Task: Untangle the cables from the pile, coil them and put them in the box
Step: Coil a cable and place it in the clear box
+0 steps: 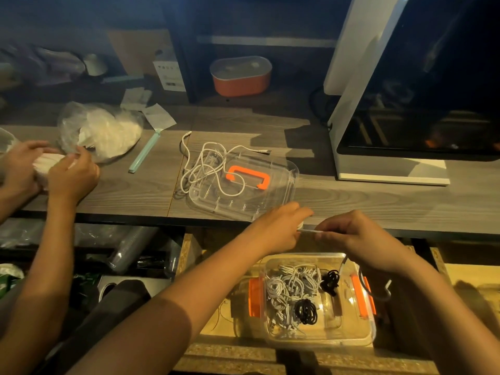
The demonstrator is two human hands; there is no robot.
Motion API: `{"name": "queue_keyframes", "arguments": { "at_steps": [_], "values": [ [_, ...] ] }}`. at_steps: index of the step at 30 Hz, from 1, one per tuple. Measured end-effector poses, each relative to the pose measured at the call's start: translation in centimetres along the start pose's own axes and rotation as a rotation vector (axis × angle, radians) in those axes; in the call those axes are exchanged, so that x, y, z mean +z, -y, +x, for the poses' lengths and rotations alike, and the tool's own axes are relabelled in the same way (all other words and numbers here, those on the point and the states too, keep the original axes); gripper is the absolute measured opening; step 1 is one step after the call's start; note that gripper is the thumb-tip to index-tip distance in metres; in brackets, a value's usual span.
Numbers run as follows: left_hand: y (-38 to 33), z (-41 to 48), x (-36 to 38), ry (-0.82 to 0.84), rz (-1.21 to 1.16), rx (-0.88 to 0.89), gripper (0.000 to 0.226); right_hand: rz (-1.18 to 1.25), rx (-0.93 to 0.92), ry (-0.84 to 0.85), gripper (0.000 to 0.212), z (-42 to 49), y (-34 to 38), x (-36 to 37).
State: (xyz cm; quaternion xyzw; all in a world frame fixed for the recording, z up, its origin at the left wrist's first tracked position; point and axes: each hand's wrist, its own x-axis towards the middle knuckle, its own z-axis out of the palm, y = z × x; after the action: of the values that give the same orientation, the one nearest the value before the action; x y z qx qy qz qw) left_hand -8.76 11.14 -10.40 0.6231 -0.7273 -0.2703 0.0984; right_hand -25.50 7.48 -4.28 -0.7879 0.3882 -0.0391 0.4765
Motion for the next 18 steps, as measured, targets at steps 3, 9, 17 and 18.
{"name": "queue_keyframes", "arguments": {
  "at_steps": [3,9,17,18],
  "values": [
    [-0.2,0.0,0.1,0.009,-0.198,-0.044,0.051,0.003,0.036,-0.134,0.014,0.2,-0.7,-0.5],
    [-2.1,-0.6,-0.2,-0.028,-1.225,0.010,0.042,-0.007,0.137,-0.293,0.021,0.6,-2.7,1.5],
    [-3.0,1.2,1.0,-0.472,-0.930,-0.210,0.017,-0.244,-0.054,-0.054,0.016,1.3,-1.7,6.2],
    [-2.8,1.2,0.8,-0.455,-0.852,-0.249,0.023,-0.274,-0.084,-0.074,0.015,1.2,-1.6,6.0]
  ]
}}
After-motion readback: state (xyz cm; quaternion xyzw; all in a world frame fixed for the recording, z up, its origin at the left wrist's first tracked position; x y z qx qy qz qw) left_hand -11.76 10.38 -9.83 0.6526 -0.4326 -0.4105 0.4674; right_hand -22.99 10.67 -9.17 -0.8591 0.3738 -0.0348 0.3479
